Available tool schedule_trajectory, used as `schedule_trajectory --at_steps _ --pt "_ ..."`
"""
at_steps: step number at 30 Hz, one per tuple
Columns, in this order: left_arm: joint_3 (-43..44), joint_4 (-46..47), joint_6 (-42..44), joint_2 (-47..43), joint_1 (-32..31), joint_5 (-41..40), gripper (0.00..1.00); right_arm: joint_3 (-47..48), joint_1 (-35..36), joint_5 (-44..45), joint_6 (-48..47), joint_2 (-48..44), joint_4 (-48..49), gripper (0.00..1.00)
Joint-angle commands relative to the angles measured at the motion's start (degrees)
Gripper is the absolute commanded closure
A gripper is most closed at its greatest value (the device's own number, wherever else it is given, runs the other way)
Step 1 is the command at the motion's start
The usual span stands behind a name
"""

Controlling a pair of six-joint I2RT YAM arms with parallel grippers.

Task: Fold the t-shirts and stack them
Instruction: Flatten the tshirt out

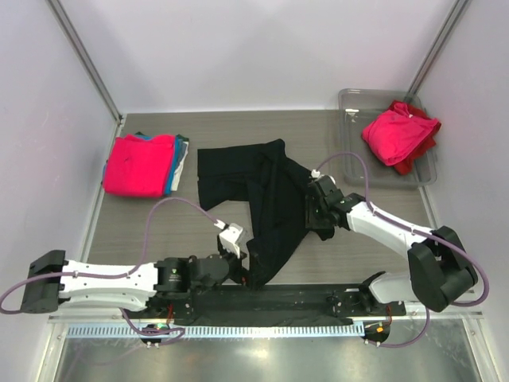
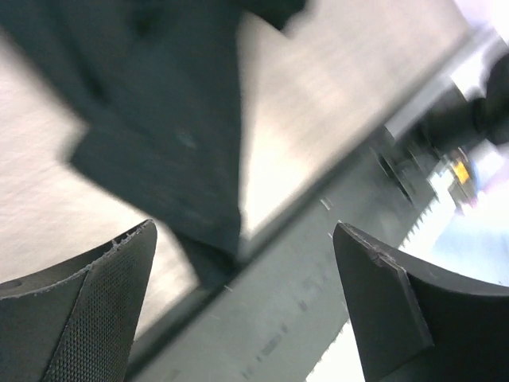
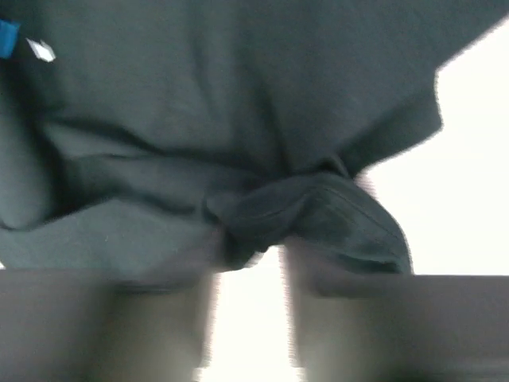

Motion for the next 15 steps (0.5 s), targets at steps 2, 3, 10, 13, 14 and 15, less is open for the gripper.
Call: schedule_trajectory --at_steps 2,3,10,13,14,15 --pt "6.6 -14.6 -4.5 -0.2 6.7 -4.2 0.07 -3.8 0.0 9.2 6.6 -8.0 0.6 0.82" --pt "8.2 -16.6 -4.9 1.3 10.1 -2.9 0.07 -5.3 -0.1 11.4 8.6 -9.5 0.3 0.84" --pt "16.2 -22.4 -5.5 5.0 15.3 1.9 0.07 -7.7 -0.4 12.9 10.6 -19.0 -0.2 0.47" --pt "21.8 -28.4 -5.6 5.2 15.9 2.8 0.05 -6.7 -0.4 11.6 9.5 -21.9 -0.3 0.32" --pt "22.8 -29.4 -5.5 5.2 16.3 3.5 0.05 -6.5 -0.4 11.6 9.1 -22.6 0.1 0.32" --pt "24.7 -31.2 -5.9 5.5 16.6 5.3 0.05 -6.2 -0.4 12.1 9.0 -24.0 0.3 0.25"
